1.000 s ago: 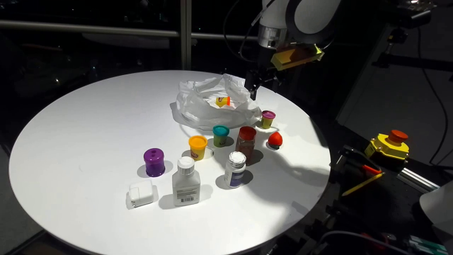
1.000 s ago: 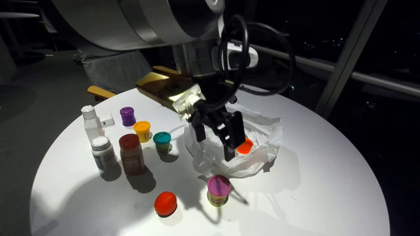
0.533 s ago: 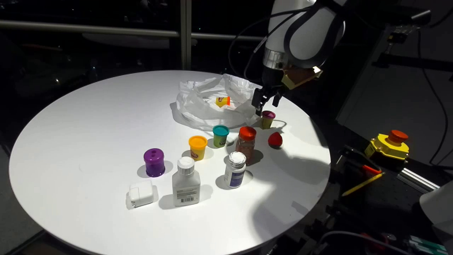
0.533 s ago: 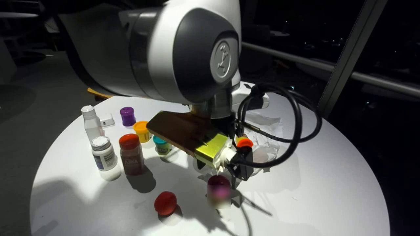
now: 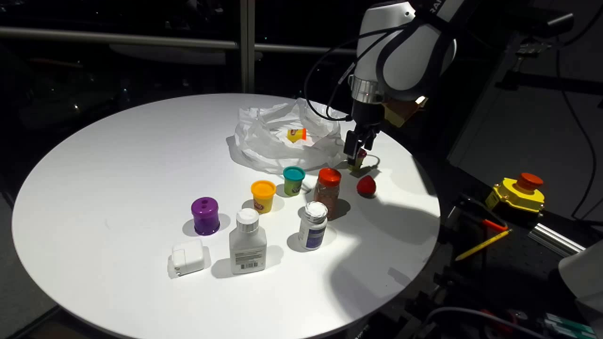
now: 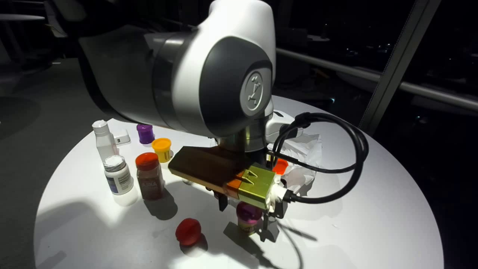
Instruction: Pick up all the objects surrounding the white plate and arrange them on the plate
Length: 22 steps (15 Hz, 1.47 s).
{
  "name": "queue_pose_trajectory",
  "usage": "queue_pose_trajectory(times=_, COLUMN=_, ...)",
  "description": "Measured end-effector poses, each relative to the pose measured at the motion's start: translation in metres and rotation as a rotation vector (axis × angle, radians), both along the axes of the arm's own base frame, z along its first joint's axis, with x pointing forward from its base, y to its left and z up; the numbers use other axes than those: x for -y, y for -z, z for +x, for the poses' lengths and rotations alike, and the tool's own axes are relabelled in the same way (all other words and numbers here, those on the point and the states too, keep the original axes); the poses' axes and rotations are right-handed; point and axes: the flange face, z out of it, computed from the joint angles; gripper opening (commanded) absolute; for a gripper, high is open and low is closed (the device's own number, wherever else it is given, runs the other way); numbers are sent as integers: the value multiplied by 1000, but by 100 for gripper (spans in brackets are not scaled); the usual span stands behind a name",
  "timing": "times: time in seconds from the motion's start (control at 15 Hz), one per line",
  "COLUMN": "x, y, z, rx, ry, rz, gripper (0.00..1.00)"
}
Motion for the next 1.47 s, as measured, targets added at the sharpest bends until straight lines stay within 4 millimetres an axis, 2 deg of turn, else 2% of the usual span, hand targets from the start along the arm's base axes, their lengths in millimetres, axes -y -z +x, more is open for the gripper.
queue_pose_trajectory(times=0.07, x=1, y=1, z=1, rx=-3, ry=-13, rz=0, gripper=92)
queue_pose_trajectory(times=0.13, x=2, y=2, z=3, rx=-3, ry=-24, rz=-2, gripper=74)
queue_pose_trajectory(times=0.47, x=14, y=7, z=16, rx=-1, ry=-60, rz=-10, gripper=35)
queue_pose_trajectory(times=0.53, x=16, y=7, z=18, rx=0, ry=-64, rz=-12, gripper=29)
queue_pose_trajectory(times=0.8, x=26, y=-1, z=17, rx=-7, ry=-29, rz=-27, gripper=24)
queue_pose_trajectory(times=0.93, x=30, y=-26, z=15, rx=-10, ry=28, rz=-66, gripper=24)
queue_pose_trajectory(times=1.07, x=25, y=-65, z=21, rx=26, ry=70, rz=-118, gripper=24)
queue_pose_trajectory(times=1.33, x=-1, y=-155, z=56, rx=189, ry=70, rz=-190, gripper=24)
queue_pose_trajectory(times=1.47, x=-15, y=-177, z=78, rx=251, ry=52, rz=-185, gripper=24)
